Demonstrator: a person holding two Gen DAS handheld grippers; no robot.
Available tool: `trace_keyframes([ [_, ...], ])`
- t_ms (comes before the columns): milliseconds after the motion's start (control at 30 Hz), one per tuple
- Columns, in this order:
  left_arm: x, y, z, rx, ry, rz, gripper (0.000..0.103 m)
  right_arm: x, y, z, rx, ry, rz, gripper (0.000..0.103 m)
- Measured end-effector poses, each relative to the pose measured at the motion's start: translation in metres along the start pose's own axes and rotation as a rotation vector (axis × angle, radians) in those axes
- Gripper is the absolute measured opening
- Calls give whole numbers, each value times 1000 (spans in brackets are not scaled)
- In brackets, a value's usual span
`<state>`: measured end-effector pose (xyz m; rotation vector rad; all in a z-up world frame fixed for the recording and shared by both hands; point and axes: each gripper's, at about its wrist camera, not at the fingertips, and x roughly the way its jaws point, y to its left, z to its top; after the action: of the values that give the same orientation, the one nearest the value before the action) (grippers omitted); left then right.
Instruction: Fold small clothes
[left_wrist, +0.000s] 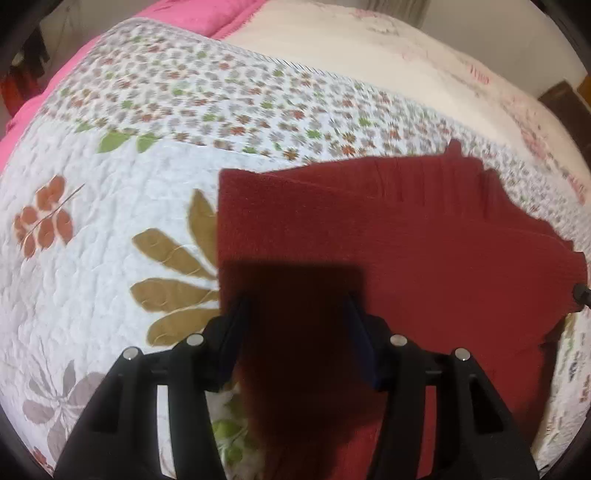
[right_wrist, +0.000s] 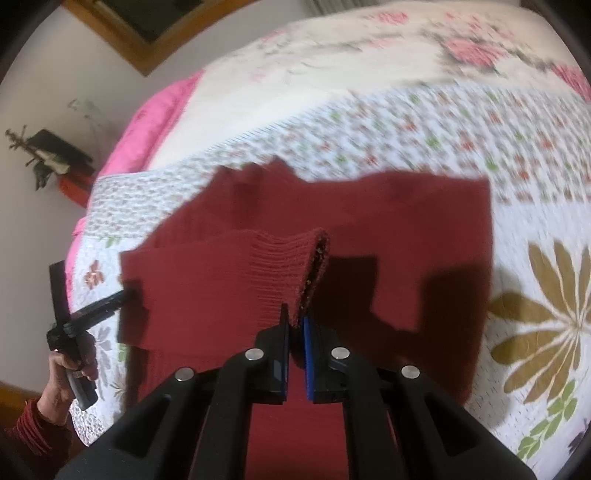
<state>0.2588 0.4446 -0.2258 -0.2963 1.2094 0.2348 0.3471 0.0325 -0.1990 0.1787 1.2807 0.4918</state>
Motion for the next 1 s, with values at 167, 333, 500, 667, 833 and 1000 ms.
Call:
trace_keyframes([
  [167,14,-10,1,55,4,57,54,40,-10,-16,2,83,-88,8],
  [333,-8,-9,6,24,-26,33,53,27,-9,-22,-12,49,-145,25],
  [500,-23,-27,6,56,-65,-10,54,11,2,-10,-22,-3,-86,25],
  [667,9,-41,-6,61,7,-1,54,47,2,-14,-6,77,-91,25],
  [833,21,-41,-9,79,2,14,56,62,-10,-27,21,64,-91,20],
  [1000,3,-38,-7,50,13,1,55,44,-1,-28,13,54,-81,30],
])
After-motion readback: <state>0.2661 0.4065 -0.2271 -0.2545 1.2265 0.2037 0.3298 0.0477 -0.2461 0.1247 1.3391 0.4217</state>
